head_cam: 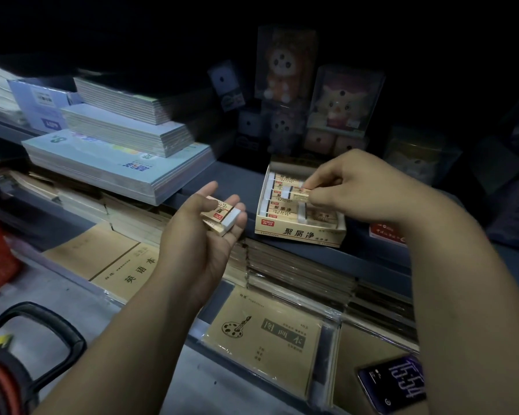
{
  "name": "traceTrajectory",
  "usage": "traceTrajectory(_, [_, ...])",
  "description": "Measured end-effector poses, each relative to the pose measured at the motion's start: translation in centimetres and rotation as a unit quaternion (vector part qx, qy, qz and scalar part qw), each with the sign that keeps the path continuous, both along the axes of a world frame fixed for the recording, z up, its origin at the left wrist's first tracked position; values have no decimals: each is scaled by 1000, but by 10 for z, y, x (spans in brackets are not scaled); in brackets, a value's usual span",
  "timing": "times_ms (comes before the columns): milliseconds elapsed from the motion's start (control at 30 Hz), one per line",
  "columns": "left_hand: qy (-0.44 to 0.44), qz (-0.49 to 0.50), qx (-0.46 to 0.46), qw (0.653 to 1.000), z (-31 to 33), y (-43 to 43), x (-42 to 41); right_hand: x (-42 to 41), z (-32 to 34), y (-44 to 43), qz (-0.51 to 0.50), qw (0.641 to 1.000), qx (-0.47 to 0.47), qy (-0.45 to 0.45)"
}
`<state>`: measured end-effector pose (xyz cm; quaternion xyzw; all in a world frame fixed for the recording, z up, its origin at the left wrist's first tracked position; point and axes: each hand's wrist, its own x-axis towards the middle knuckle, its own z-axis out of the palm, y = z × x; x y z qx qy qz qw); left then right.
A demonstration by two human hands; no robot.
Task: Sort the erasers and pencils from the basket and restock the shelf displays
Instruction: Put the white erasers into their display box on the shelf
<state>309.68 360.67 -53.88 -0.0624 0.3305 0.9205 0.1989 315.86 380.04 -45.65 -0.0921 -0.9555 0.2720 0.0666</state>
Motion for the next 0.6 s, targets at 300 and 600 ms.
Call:
traceTrajectory(300, [21, 10, 3, 1000, -5, 5, 2, 13, 6, 9, 1, 996, 14, -91])
traceTrajectory(600, [28, 7, -3, 1000, -6, 6, 3, 14, 4, 10, -20, 993, 19, -111])
